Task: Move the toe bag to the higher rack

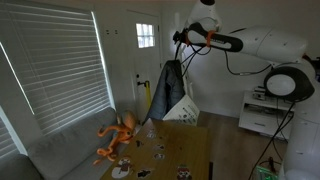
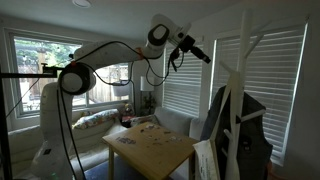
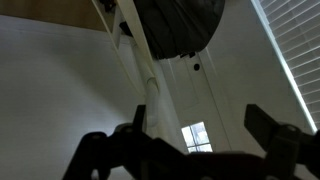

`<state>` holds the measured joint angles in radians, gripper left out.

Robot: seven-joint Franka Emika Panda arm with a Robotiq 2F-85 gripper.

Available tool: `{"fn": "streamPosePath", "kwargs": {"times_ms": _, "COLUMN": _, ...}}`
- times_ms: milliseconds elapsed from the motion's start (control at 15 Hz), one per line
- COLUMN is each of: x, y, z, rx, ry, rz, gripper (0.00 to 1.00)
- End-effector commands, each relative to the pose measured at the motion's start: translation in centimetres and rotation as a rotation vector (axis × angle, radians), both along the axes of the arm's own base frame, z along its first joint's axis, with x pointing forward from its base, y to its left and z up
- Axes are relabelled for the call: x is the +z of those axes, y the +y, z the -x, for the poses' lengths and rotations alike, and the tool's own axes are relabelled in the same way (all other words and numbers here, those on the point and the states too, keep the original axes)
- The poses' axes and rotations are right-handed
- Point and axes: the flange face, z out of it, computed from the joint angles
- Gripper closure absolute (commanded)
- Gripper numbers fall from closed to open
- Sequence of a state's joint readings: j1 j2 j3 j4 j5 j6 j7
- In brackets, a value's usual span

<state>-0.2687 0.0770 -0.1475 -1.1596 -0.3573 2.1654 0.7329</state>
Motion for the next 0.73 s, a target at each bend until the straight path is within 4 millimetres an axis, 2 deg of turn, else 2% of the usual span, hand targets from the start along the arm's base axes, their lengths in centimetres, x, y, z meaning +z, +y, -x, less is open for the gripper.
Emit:
{"fn": "streamPosePath", "kwargs": {"times_ms": 0, "x": -1.9, "y": 2.1, "z": 1.3, "rx": -0.050, "ry": 0.009, "rz": -0.024, "gripper": 0.00}}
{"fn": "streamPosePath", "kwargs": {"times_ms": 333, "x": -4.9, "y": 4.0, "z": 1.9, "rx": -0.089, "ry": -0.034, "rz": -0.038, "gripper": 0.00}}
{"fn": "streamPosePath", "kwargs": {"times_ms": 400, "x": -3.6, "y": 2.8, "z": 0.4, "rx": -0.075, "ry": -0.005, "rz": -0.036, "gripper": 0.00}}
{"fn": "streamPosePath", "kwargs": {"times_ms": 667, "x": -4.8, "y": 3.5, "z": 1.0, "rx": -0.082, "ry": -0.014, "rz": -0.043, "gripper": 0.00}}
